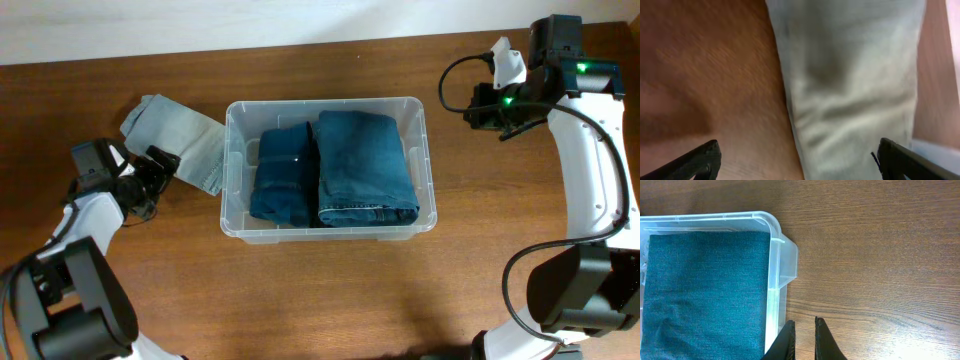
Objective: Pack container
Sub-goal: 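Move the left gripper to the light-blue jeans and grasp them, then place the light-blue jeans into the box's left half and release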
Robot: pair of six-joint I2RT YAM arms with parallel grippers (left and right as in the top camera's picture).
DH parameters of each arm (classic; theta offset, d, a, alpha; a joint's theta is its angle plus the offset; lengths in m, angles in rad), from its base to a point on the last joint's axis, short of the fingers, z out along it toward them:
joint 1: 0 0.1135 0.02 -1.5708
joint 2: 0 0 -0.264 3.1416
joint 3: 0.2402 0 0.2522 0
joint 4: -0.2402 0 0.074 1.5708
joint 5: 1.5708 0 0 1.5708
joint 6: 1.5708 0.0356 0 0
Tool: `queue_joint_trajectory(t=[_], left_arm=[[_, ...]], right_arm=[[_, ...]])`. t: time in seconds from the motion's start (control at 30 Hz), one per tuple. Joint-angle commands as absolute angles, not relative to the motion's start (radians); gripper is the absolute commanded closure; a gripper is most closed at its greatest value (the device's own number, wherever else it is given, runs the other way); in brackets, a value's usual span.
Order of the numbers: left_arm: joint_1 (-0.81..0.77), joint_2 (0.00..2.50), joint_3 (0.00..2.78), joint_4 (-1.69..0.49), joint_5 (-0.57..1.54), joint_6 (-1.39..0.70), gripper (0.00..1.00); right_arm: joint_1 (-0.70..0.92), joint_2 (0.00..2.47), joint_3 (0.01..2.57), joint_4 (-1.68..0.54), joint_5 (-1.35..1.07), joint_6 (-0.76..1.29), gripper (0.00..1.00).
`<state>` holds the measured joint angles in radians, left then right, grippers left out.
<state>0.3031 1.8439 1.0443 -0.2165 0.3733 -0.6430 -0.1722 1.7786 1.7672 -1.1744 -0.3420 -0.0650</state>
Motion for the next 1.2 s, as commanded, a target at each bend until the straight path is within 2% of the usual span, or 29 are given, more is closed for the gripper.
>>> queue_joint_trajectory(t=[0.0, 0.37, 0.43, 0.47, 0.53, 0.57, 0.63, 0.7, 0.73, 0.97, 1.17], left_arm=[[0.293, 1.903, 1.048, -0.148, 0.354, -0.719, 0.01], [0.222, 2.003, 1.049, 0.001, 0.351, -0.785, 0.0], [0.223, 2.003, 1.049, 0.012, 0.354, -0.785, 0.03], [0.223, 2.003, 1.049, 0.019, 0.36, -0.785, 0.11], [0.223, 2.003, 1.049, 0.029, 0.378, -0.785, 0.41], [0.223, 2.003, 1.049, 0.031, 0.38, -0.785, 0.59], [0.223, 2.003, 1.049, 0.031, 0.382, -0.785, 0.8], [0.223, 2.003, 1.049, 0.031, 0.4, -0.785, 0.97], [0.223, 2.003, 1.049, 0.035, 0.405, -0.785, 0.99], [0.227, 1.945, 1.052, 0.071, 0.479, -0.759, 1.0], [0.233, 1.732, 1.052, 0.066, 0.473, -0.679, 0.99]], right_arm=[[-0.17, 1.781, 1.772, -1.176, -0.344, -0.074, 0.91], [-0.17, 1.781, 1.772, -1.179, -0.344, -0.074, 0.91], [-0.17, 1.781, 1.772, -1.179, -0.344, -0.074, 0.91], [-0.17, 1.781, 1.772, -1.179, -0.344, -0.074, 0.91], [-0.17, 1.781, 1.772, -1.179, -0.344, -0.074, 0.91], [-0.17, 1.781, 1.772, -1.179, -0.344, -0.074, 0.91], [-0.17, 1.781, 1.772, -1.179, -0.344, -0.074, 0.91], [-0.17, 1.781, 1.772, -1.179, -0.344, -0.074, 0.91], [-0.17, 1.781, 1.772, -1.179, -0.344, -0.074, 0.91], [-0.17, 1.781, 1.772, -1.179, -0.344, -0.074, 0.91], [-0.17, 1.781, 1.772, -1.182, -0.344, -0.074, 0.91]])
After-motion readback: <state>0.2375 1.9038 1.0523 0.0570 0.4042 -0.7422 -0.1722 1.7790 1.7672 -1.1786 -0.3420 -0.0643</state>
